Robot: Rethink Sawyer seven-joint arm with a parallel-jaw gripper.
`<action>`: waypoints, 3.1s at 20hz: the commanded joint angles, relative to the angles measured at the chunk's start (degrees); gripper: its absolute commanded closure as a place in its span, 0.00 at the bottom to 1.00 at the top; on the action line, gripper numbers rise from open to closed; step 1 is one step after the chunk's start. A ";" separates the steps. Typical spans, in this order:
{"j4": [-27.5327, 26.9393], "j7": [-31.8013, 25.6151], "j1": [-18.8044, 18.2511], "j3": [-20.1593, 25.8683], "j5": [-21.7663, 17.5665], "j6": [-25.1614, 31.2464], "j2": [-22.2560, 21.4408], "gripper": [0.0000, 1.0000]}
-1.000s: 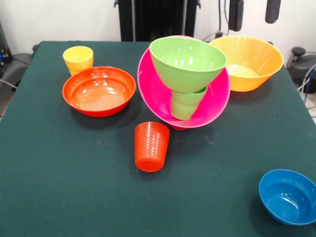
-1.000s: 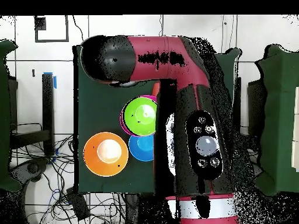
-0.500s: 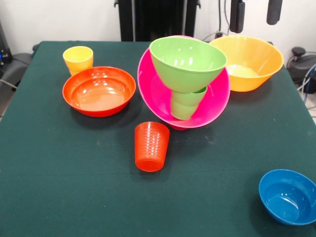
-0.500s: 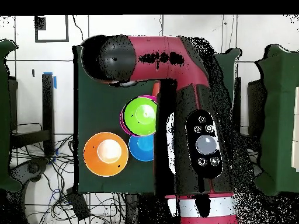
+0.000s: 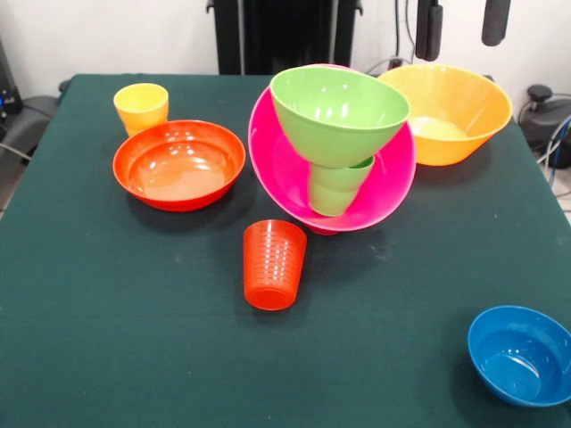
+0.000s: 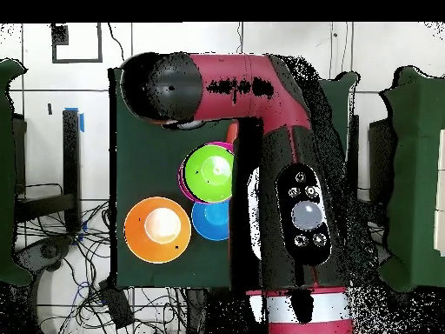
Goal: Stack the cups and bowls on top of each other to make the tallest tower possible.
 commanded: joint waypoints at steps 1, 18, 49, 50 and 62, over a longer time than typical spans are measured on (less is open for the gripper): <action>1.90 3.26 0.77 0.90 -1.37 0.91 4.33 0.00; 1.30 3.09 0.78 0.77 -1.76 0.74 4.82 0.00; 2.59 2.13 0.23 1.11 -1.98 -1.78 5.12 0.00; 2.22 2.12 0.32 1.11 -2.05 -1.61 5.25 0.00; 1.74 1.86 0.35 1.12 -2.24 -1.37 5.45 0.00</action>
